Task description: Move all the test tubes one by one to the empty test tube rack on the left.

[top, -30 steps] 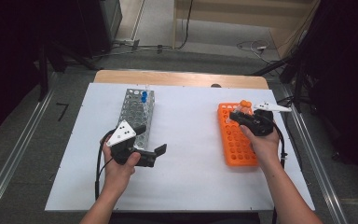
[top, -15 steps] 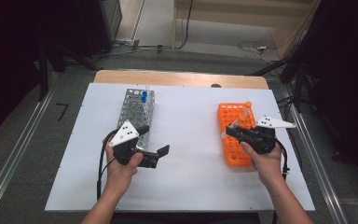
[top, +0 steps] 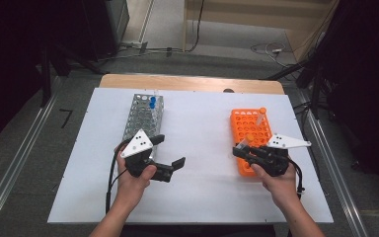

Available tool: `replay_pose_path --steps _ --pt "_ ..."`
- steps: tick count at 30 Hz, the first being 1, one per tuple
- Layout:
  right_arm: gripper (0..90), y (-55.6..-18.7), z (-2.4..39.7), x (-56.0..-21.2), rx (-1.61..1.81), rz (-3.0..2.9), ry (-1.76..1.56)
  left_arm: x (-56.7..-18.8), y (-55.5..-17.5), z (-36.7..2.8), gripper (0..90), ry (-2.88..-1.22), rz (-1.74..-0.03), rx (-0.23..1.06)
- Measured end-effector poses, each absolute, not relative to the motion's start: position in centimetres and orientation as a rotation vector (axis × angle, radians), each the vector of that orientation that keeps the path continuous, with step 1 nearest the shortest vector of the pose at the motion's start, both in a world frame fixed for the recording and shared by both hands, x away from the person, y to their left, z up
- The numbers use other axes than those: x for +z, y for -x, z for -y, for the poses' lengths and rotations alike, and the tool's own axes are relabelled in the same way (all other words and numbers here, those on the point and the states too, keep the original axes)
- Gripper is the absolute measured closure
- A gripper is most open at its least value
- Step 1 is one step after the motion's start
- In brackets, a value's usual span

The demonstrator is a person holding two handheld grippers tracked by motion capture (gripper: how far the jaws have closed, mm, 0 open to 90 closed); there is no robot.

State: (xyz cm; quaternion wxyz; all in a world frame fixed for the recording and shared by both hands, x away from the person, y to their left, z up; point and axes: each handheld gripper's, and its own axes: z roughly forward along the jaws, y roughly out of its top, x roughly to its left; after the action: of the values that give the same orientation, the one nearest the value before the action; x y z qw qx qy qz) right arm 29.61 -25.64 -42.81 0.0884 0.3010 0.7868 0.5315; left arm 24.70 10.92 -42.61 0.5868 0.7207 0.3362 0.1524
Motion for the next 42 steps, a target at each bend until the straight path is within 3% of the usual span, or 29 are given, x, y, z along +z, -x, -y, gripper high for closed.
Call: replay_pose_path --steps 13,17,26,42 --pt "72.8 -28.0 22.2 -43.6 1.565 -2.469 -0.759 -41.9 -23.7 -9.4 1.1 -1.684 -0.751 0.337" --pt "72.8 -27.6 21.3 -43.8 1.560 -2.506 -0.731 -41.7 -23.6 -8.6 9.9 -1.693 -0.765 0.350" --pt "72.8 -26.8 19.7 -44.2 1.548 -2.566 -0.669 -41.6 -23.5 -6.9 34.0 -1.716 -0.661 0.234" --pt "72.8 -25.9 18.0 -44.2 1.540 -2.637 -0.586 -42.4 -24.1 -4.3 66.2 -1.796 -0.573 0.116"
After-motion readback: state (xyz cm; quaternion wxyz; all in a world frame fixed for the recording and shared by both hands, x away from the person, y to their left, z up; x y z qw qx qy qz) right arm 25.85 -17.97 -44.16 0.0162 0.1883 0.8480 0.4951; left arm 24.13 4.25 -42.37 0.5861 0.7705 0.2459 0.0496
